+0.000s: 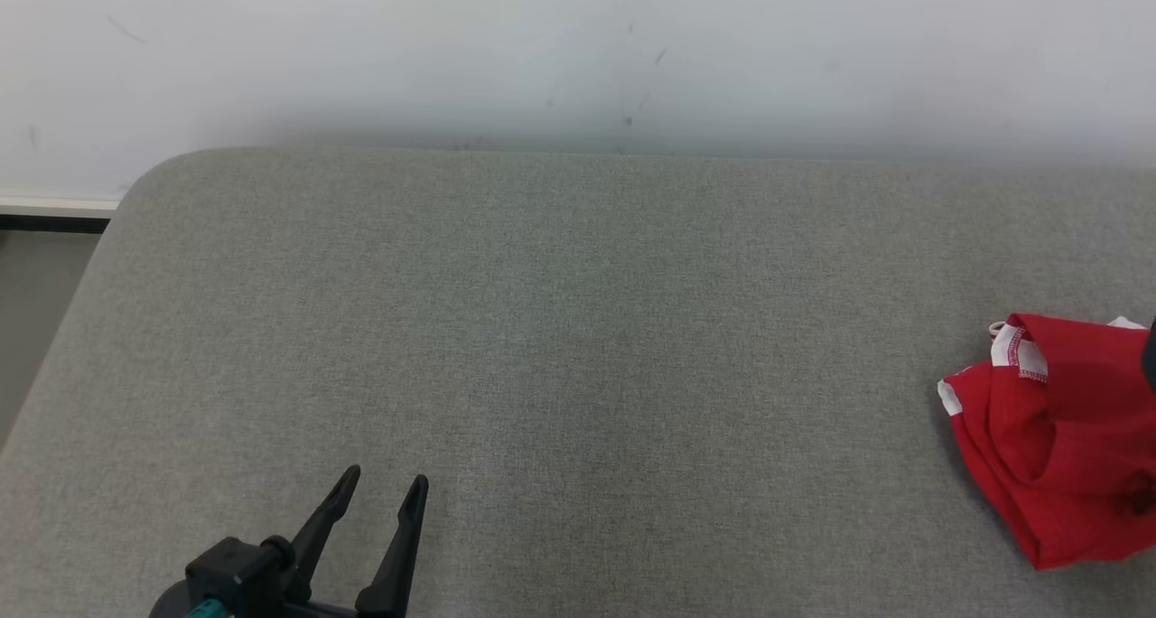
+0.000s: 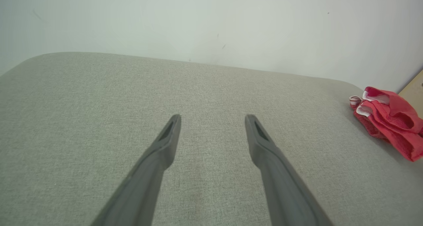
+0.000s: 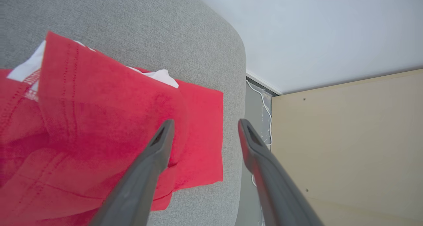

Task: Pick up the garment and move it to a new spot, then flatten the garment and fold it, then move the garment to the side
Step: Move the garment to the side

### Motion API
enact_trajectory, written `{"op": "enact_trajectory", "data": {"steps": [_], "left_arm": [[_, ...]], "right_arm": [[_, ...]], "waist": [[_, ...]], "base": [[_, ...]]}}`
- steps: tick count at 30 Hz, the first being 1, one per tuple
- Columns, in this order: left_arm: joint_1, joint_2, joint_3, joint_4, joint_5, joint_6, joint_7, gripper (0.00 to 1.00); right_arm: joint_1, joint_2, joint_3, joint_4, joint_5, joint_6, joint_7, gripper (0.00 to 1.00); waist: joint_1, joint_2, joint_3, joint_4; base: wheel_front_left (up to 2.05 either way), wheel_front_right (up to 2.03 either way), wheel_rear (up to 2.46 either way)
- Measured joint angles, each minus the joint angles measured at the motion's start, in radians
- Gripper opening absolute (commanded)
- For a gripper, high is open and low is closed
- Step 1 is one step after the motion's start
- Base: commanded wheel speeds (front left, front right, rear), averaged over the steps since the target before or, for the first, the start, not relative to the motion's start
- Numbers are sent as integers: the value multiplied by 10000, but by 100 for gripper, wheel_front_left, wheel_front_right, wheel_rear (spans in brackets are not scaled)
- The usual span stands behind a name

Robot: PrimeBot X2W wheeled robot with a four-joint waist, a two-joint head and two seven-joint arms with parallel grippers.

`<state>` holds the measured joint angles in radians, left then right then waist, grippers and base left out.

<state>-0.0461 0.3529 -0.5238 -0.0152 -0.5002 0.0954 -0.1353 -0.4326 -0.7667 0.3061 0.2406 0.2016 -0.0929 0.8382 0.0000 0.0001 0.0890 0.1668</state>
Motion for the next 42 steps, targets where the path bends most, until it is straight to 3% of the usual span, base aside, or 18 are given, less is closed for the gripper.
{"op": "enact_trajectory", "data": {"steps": [5,10,11,12,16,17,24,34,42], "left_arm": [[-52,-67,-27,109,12,-2,-2,100],[-47,-67,230,125,56,12,-230,100],[-47,-67,230,125,56,12,-230,100],[-44,-71,334,125,56,12,-372,100],[-42,-136,470,123,54,17,-568,100],[-35,-161,568,127,52,25,-639,100],[-18,-451,761,176,-180,27,-861,100],[441,-464,1254,627,-454,100,-945,100],[755,-499,1705,982,-690,188,-957,100]], "right_arm": [[337,548,-506,-180,232,-140,-1064,100],[847,1969,-1202,-1074,1024,-301,-2637,100],[847,1969,-1202,-1074,1024,-301,-2637,100],[1151,2474,-1352,-1459,1279,-303,-3390,100],[1601,2993,-1496,-1998,1521,-305,-4435,100],[1902,3404,-1659,-2232,1674,-305,-5014,100],[2978,4677,-2079,-2719,2084,-314,-6815,100],[4115,6077,-2334,-2297,2025,-314,-8431,100],[4707,6692,-2573,-1712,2011,-316,-9206,100]], "waist": [[0,0,-119,17],[0,0,-365,13],[0,0,-365,13],[0,0,-482,-30],[0,0,-677,-127],[-1,0,-811,-217],[-1,0,-1268,-599],[-1,-1,-1792,-1095],[-1,-1,-2040,-1490]], "base": [[0,0,0],[0,0,0],[0,0,0],[0,0,0],[0,0,0],[0,0,0],[0,0,0],[0,0,0],[0,0,0]]}}
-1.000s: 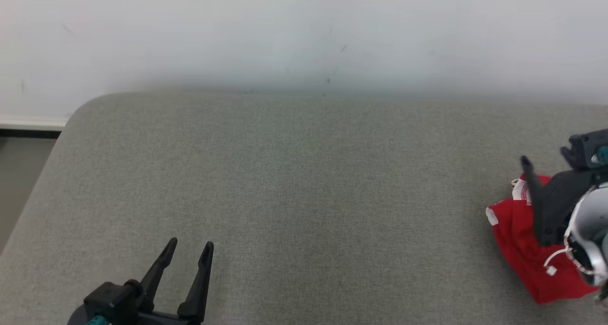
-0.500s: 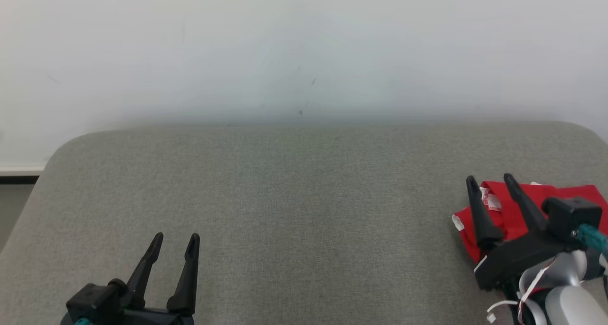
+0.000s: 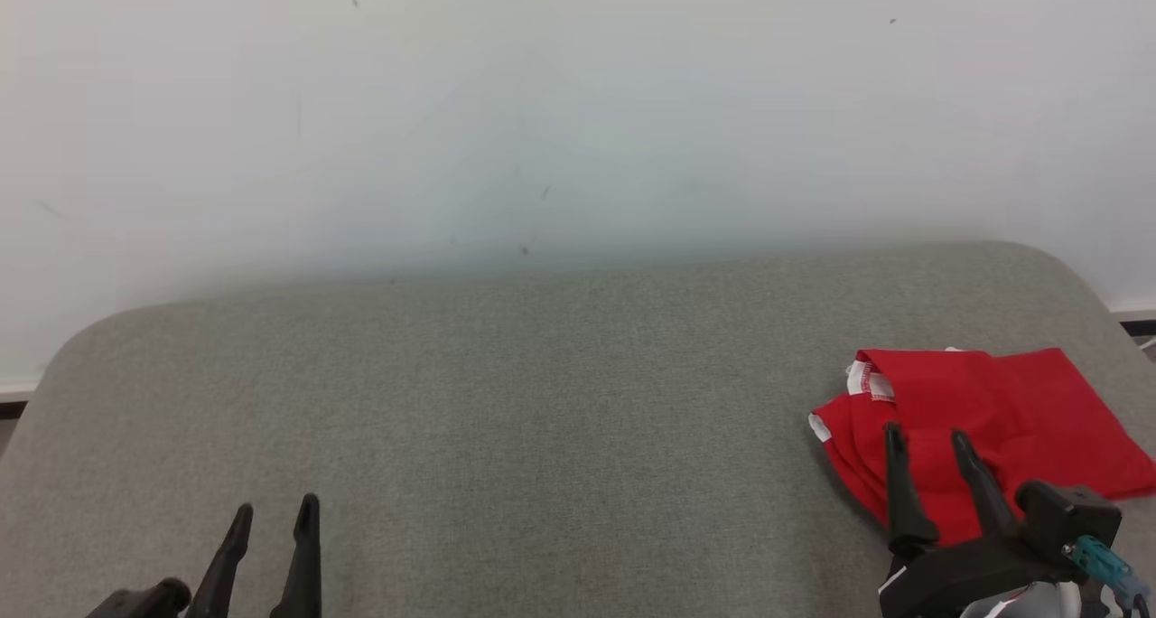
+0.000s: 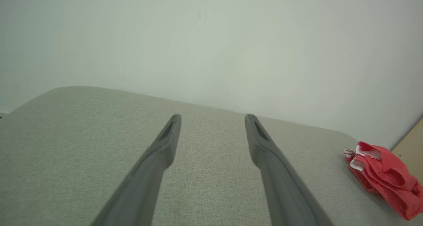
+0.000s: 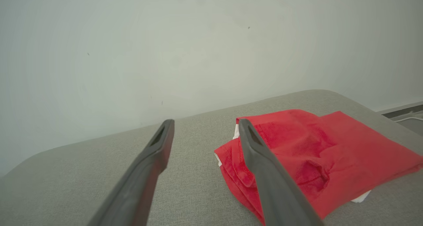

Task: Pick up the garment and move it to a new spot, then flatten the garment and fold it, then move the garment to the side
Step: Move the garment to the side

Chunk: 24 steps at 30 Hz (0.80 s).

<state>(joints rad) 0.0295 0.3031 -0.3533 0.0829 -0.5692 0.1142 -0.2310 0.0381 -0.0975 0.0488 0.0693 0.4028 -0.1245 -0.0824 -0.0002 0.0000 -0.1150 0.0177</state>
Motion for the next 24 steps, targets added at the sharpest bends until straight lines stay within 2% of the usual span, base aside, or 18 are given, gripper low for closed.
{"op": "enact_trajectory", "data": {"steps": [8,24], "left_arm": [[141,-194,577,382,-111,86,0,100],[139,-290,1106,886,-104,92,17,100]], "right_arm": [[177,90,165,380,6,-2,-414,100],[123,176,464,853,19,29,-694,100]], "waist": [[0,0,-208,-316],[2,0,-209,-156]], "base": [[0,0,0],[0,0,0]]}}
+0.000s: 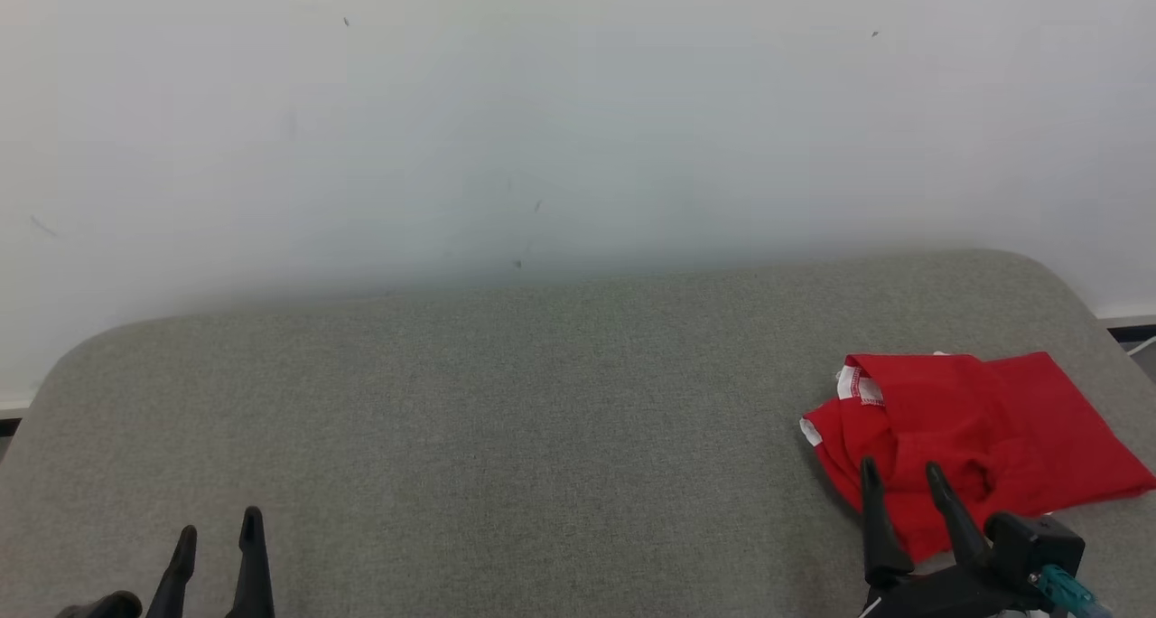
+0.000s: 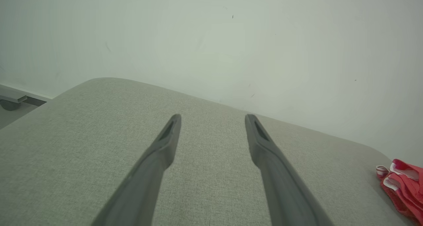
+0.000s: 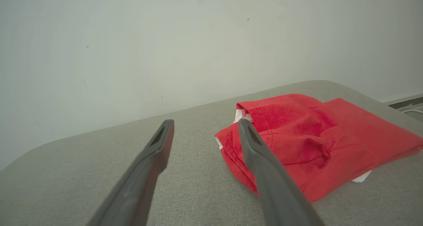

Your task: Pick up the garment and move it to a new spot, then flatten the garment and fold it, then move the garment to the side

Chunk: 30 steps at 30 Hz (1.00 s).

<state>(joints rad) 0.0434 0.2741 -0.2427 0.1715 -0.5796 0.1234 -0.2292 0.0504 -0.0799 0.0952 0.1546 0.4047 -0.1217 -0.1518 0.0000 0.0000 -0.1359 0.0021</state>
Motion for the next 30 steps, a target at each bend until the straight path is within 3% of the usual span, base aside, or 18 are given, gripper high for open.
{"op": "enact_trajectory", "data": {"steps": [4,5,14,30], "left_arm": [[43,-102,73,77,27,6,0,100],[48,-111,102,96,27,8,0,0],[558,-593,-27,729,-86,-17,98,0],[477,-844,510,765,-1538,-370,637,0]], "right_arm": [[1,4,31,63,4,73,-71,100],[1,8,46,75,4,73,-73,0],[659,81,102,792,102,77,27,0],[399,130,-309,913,1923,426,476,0]], "waist": [[0,0,26,-26],[0,0,31,-35],[0,-1,47,-42],[0,0,271,-38]], "base": [[0,0,0],[0,0,0],[0,0,0],[0,0,0]]}}
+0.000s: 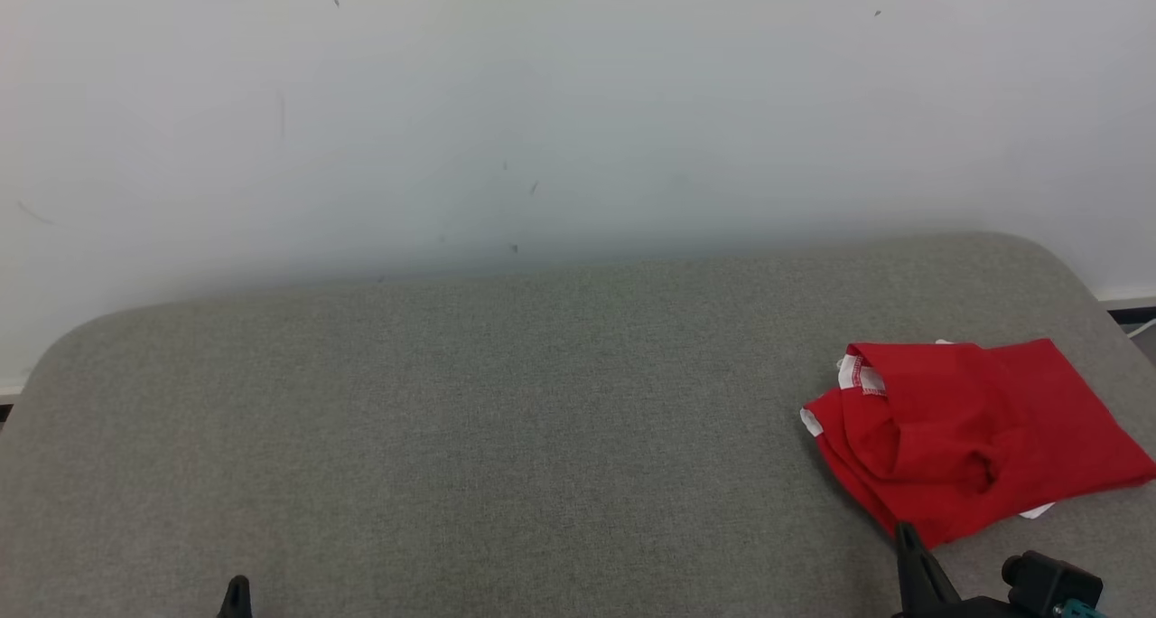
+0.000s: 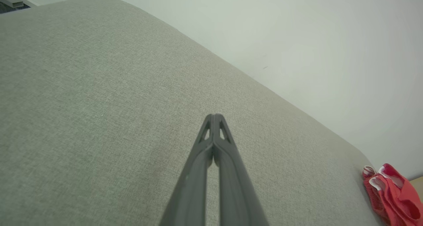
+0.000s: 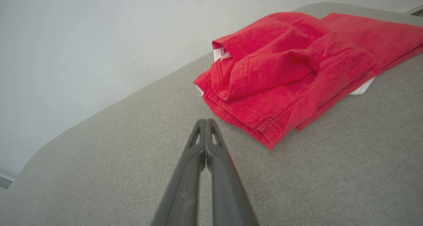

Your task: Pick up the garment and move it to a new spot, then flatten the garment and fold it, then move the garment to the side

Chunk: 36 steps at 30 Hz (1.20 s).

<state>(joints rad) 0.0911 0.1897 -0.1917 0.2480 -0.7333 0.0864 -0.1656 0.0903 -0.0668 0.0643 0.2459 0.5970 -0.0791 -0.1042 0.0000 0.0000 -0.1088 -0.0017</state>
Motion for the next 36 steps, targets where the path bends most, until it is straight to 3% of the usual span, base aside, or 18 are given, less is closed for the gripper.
{"op": "enact_trajectory", "data": {"steps": [36], "left_arm": [[-805,-650,1285,219,-3894,-890,1319,0]], "right_arm": [[-737,92,-909,213,4562,884,1007,0]], "waist": [[0,1,504,6]], "base": [[0,0,0]]}}
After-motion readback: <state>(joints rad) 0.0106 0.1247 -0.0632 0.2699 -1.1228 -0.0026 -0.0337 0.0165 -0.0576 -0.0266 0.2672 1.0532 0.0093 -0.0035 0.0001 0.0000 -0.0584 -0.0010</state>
